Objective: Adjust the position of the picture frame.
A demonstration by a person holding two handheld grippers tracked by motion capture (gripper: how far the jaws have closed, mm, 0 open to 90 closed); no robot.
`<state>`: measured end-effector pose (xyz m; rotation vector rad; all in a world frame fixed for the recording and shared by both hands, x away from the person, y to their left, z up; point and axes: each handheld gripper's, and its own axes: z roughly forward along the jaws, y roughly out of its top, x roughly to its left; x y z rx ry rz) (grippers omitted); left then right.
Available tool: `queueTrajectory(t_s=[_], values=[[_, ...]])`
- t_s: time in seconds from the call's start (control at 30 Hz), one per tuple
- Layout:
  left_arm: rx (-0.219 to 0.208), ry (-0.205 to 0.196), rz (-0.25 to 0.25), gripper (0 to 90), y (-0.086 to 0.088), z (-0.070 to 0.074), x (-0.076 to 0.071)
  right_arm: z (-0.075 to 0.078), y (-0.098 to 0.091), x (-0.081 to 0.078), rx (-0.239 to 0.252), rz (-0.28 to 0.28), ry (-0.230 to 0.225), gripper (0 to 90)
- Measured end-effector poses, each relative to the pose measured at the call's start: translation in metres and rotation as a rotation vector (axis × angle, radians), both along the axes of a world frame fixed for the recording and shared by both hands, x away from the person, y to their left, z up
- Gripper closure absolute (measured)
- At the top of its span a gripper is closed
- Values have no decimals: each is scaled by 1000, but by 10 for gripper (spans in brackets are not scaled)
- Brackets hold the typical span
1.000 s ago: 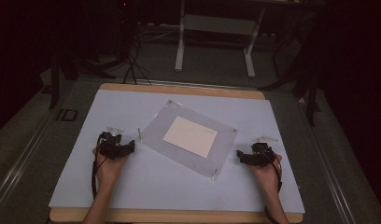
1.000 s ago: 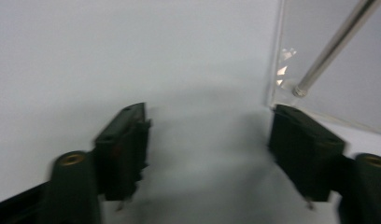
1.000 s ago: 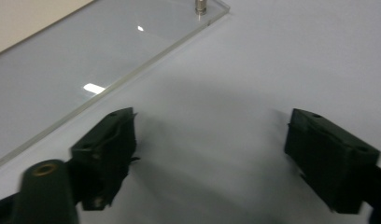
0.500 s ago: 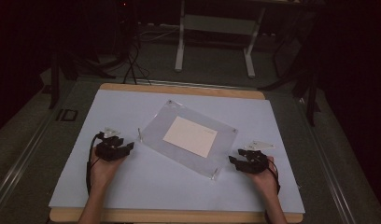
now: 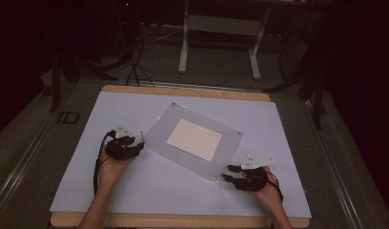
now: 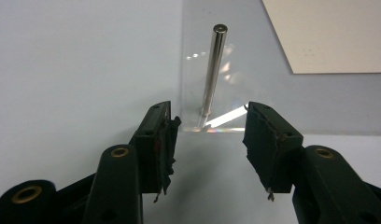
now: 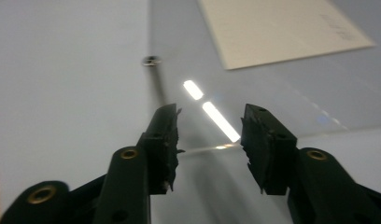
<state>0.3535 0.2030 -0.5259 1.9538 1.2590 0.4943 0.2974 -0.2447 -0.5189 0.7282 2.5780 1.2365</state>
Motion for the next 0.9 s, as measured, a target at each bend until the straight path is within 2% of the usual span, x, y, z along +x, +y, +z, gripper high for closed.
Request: queueTrajectory(t_s=[0.1, 0.27, 0.3, 0.33, 0.37, 0.5, 0.53, 0.57, 0.63, 0.73, 0.9], values=[[-2, 1, -4, 547, -1, -1, 4, 0, 2, -2, -24, 3, -19, 597], [-10, -12, -25, 612, -4, 1, 12, 2, -1, -3, 24, 44, -10, 619], [-4, -16, -26, 612, -5, 2, 13, 2, 0, -4, 49, 64, -4, 619], [-4, -16, -26, 632, -5, 2, 13, 2, 0, -4, 49, 64, -4, 619], [-10, -30, -33, 670, -7, 4, 15, 4, 9, -4, 51, 86, -23, 634], [-9, -35, -32, 711, -9, 6, 18, 3, 19, -2, 42, 96, -26, 663], [6, -32, -26, 711, -10, 6, 20, 2, 21, -1, 37, 100, -28, 673], [29, -31, -19, 733, -11, 5, 22, 1, 25, 0, 29, 103, -34, 701], [26, -32, -27, 783, -13, 4, 25, -2, 30, 1, 17, 101, -39, 763], [46, -33, -30, 827, -16, 5, 27, -5, 33, 1, 4, 90, -51, 840], [58, -49, -61, 840, -14, 4, 28, -6, 32, 1, 8, 91, -56, 849]])
